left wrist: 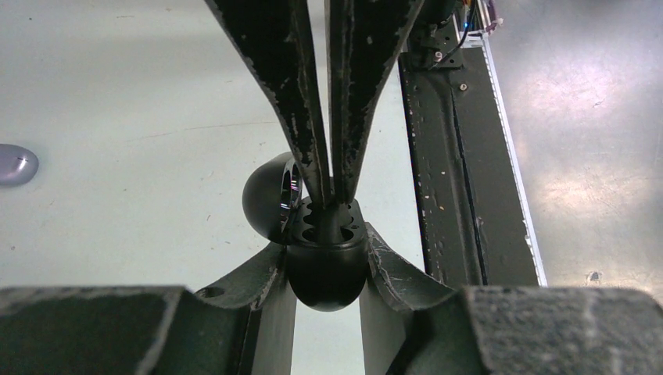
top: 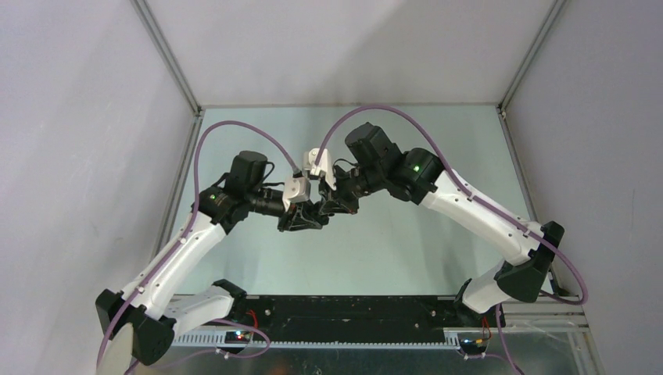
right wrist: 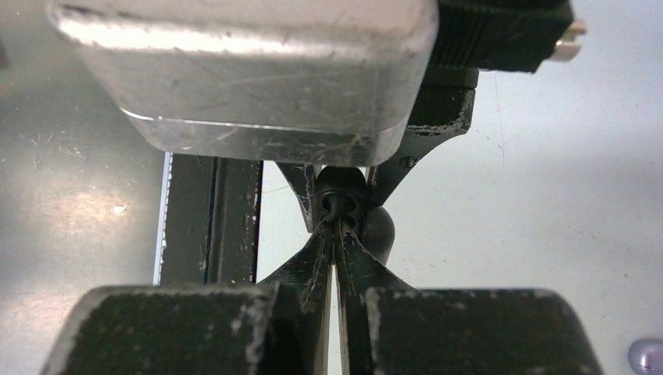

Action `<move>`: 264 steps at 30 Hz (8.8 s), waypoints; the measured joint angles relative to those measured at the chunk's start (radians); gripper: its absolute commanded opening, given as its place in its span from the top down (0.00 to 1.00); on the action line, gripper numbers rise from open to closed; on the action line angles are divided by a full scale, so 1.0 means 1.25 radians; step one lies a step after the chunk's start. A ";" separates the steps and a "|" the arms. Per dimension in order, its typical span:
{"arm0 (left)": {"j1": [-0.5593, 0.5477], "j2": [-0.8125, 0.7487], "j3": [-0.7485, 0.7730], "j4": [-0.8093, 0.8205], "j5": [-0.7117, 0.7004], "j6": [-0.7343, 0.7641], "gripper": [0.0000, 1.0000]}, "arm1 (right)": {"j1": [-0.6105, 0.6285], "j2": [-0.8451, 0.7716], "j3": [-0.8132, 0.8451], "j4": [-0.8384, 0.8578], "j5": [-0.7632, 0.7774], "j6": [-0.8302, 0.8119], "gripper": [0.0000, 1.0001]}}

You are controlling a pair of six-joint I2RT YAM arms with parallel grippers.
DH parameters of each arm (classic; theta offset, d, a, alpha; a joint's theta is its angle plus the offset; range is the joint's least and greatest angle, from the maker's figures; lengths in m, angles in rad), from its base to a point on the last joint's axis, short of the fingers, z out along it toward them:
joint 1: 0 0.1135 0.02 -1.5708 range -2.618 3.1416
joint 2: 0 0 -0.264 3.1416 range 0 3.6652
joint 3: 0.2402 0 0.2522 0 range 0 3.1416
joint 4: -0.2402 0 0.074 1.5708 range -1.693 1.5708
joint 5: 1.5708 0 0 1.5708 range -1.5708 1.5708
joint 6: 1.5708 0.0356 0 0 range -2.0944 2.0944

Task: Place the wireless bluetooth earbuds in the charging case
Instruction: Place the earbud in the charging case, then close the charging case, then place the charging case at the center of the board, then reset both arms

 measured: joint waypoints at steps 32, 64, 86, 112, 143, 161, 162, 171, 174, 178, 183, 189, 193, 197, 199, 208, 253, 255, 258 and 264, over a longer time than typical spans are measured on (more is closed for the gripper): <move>0.000 -0.001 0.000 -0.056 -0.010 0.001 0.94 | 0.015 0.026 0.021 -0.034 -0.009 -0.023 0.85; -0.002 -0.006 0.013 0.005 0.022 0.001 0.94 | -0.087 -0.036 -0.140 0.135 -0.071 0.014 0.84; -0.008 -0.014 0.013 0.031 0.040 -0.003 0.93 | -0.151 -0.124 -0.142 0.074 -0.250 -0.008 0.46; -0.005 -0.014 0.013 0.037 0.033 -0.007 0.93 | -0.056 -0.069 -0.226 0.161 -0.113 0.033 0.54; -0.005 -0.012 0.013 0.059 0.037 -0.014 0.49 | -0.042 -0.073 -0.191 0.115 -0.064 -0.004 0.85; 0.005 -0.016 0.013 0.041 0.007 -0.014 0.01 | -0.069 -0.073 -0.185 0.127 -0.070 -0.005 0.85; 0.012 -0.022 0.013 0.043 0.002 -0.015 0.01 | -0.081 -0.073 -0.188 0.131 -0.074 -0.004 0.85; 0.092 -0.090 0.013 0.086 -0.054 -0.045 0.00 | -0.238 -0.056 -0.209 0.132 -0.118 -0.006 0.85; 0.108 -0.101 0.013 0.112 -0.089 -0.064 0.01 | -0.282 -0.029 -0.209 0.123 -0.125 -0.025 0.85; 0.117 -0.104 0.004 0.167 -0.160 -0.094 0.00 | -0.334 0.035 -0.207 0.088 -0.121 -0.078 0.85; 0.120 -0.104 -0.021 0.197 -0.200 -0.119 0.01 | -0.407 0.196 -0.155 -0.002 -0.078 -0.163 0.85; 0.120 -0.104 -0.023 0.221 -0.209 -0.139 0.01 | -0.462 0.374 -0.046 -0.080 -0.027 -0.159 0.85; 0.120 -0.103 -0.023 0.229 -0.209 -0.148 0.01 | -0.453 0.435 0.040 -0.080 -0.026 -0.067 0.84; 0.120 -0.103 -0.024 0.234 -0.207 -0.150 0.01 | -0.419 0.493 0.131 -0.034 -0.014 0.082 0.84; 0.120 -0.103 -0.024 0.235 -0.206 -0.154 0.01 | -0.402 0.540 0.187 -0.001 0.000 0.173 0.84; 0.120 -0.103 -0.024 0.235 -0.205 -0.155 0.01 | -0.384 0.710 0.299 0.144 0.085 0.490 0.79; 0.137 -0.062 -0.024 0.226 -0.198 -0.154 0.00 | -0.388 0.741 0.277 0.267 0.050 0.719 0.39; 0.137 -0.073 -0.024 0.215 -0.213 -0.152 0.01 | -0.384 0.685 0.229 0.246 0.063 0.681 0.15; 0.137 -0.095 -0.015 0.190 -0.254 -0.146 0.01 | -0.370 0.553 0.138 0.210 0.104 0.587 0.01; 0.140 -0.151 0.018 0.168 -0.413 -0.174 0.01 | -0.368 0.163 -0.052 0.167 0.173 0.410 0.01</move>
